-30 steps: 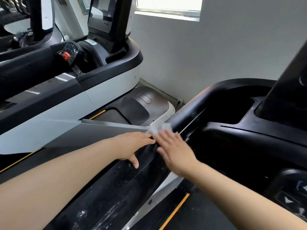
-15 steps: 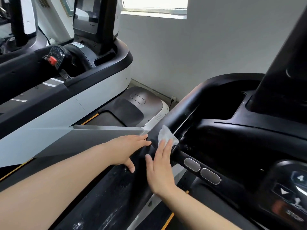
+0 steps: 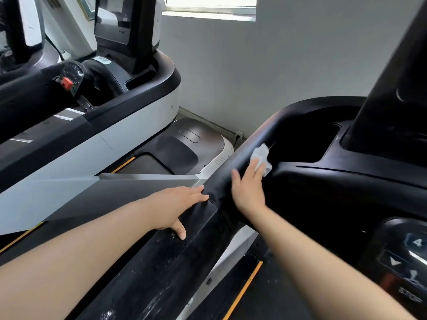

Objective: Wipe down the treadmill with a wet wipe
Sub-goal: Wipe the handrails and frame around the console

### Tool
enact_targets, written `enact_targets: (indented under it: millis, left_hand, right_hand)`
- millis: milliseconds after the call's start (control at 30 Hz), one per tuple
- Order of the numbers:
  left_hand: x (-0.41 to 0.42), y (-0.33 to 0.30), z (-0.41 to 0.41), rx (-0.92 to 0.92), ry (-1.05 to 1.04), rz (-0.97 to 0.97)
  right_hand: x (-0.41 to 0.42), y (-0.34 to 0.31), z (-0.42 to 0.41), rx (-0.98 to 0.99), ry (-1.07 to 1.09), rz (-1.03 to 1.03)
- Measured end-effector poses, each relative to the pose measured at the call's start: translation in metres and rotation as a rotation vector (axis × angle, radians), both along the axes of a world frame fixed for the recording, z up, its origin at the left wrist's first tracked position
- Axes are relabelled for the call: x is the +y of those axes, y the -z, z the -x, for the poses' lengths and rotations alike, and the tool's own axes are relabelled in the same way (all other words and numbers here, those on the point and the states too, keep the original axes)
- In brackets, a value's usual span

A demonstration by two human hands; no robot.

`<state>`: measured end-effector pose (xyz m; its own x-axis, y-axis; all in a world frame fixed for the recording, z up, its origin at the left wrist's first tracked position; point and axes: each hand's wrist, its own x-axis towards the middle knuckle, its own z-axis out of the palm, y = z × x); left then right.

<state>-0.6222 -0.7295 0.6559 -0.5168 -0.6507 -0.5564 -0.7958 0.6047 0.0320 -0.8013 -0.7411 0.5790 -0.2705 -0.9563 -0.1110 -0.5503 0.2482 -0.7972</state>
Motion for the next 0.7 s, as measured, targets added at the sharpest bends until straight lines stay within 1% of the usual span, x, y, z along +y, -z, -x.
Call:
enact_targets:
  millis: [67, 133, 200, 267, 333, 367, 467, 567, 633, 700]
  left_hand:
    - [0.0, 0.0, 0.0, 0.004, -0.004, -0.001]
    - [-0.001, 0.001, 0.0, -0.002, 0.0, 0.0]
    - [-0.001, 0.003, -0.001, -0.007, -0.005, -0.002]
    - [-0.002, 0.003, -0.002, -0.002, 0.001, 0.001]
    - [-0.003, 0.005, -0.002, 0.002, 0.005, 0.0]
    - [-0.003, 0.005, -0.002, 0.003, 0.003, -0.003]
    - [-0.003, 0.006, -0.002, 0.0, -0.002, -0.006]
    - [-0.003, 0.006, -0.002, 0.016, -0.021, -0.013]
    - [-0.002, 0.006, -0.002, 0.02, -0.028, -0.018]
    - [-0.002, 0.006, -0.002, 0.015, -0.031, -0.02]
  right_hand:
    - [-0.03, -0.008, 0.028, -0.007, 0.026, -0.071]
    - [-0.043, -0.014, 0.045, -0.036, 0.045, -0.104]
    - [-0.027, -0.016, 0.035, -0.064, 0.017, -0.095]
    - [0.01, -0.01, 0.008, -0.087, -0.059, -0.046]
    - [0.039, -0.004, -0.013, -0.042, -0.135, -0.033]
    - [0.039, -0.002, -0.012, 0.003, -0.141, -0.035]
    - [-0.004, -0.005, 0.019, 0.1, -0.058, -0.041]
    - [-0.046, -0.011, 0.051, 0.057, -0.003, -0.077]
    - [-0.043, -0.013, 0.051, 0.038, 0.004, -0.075]
    - [-0.013, -0.012, 0.031, 0.012, -0.05, -0.031]
